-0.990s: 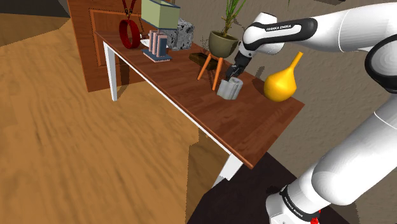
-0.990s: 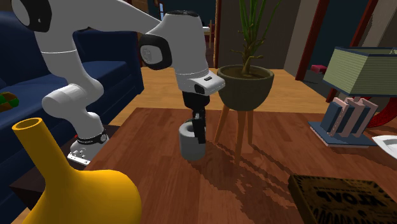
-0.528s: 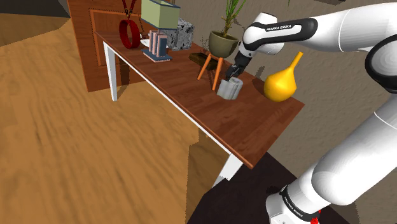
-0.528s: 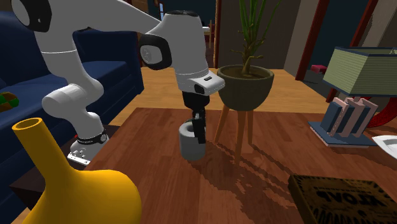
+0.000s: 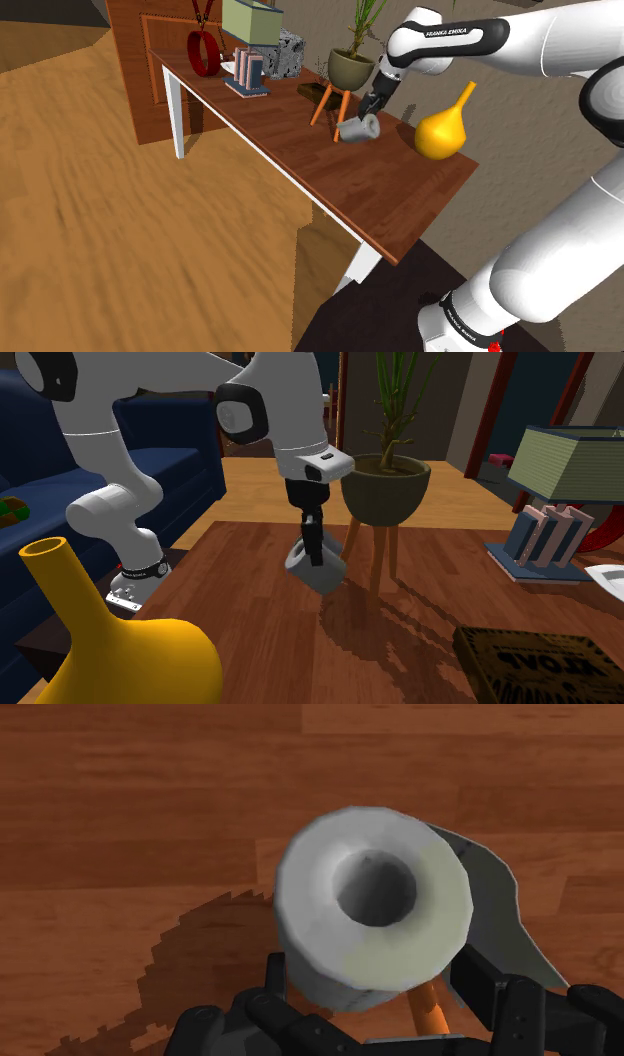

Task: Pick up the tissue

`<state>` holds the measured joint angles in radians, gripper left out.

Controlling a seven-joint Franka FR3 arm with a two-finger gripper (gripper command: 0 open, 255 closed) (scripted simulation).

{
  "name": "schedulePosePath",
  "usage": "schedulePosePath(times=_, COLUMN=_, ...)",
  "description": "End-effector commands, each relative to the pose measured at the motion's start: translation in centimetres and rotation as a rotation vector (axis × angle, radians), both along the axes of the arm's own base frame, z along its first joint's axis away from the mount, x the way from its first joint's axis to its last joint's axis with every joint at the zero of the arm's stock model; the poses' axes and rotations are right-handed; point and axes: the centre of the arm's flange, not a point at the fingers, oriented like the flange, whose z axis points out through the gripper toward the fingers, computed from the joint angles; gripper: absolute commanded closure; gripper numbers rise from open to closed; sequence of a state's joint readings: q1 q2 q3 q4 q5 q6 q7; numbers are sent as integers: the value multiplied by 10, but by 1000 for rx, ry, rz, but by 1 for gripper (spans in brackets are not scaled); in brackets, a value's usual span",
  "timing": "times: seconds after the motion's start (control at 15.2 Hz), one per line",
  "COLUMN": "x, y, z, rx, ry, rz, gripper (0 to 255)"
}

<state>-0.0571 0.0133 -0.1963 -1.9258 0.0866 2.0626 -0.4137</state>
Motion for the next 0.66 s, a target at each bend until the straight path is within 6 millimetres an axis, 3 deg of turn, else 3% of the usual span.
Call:
schedulePosePath(times=0.0, x=1, y=0, z=11, rx=0, ry=-1, rz=0, gripper=255)
schedulePosePath(times=0.46, x=1, y=0, z=48, rx=0, ry=-1, rz=0, gripper=255)
schedulePosePath(times=0.59, x=1, y=0, z=49, rx=0, ry=-1, rz=0, gripper=255)
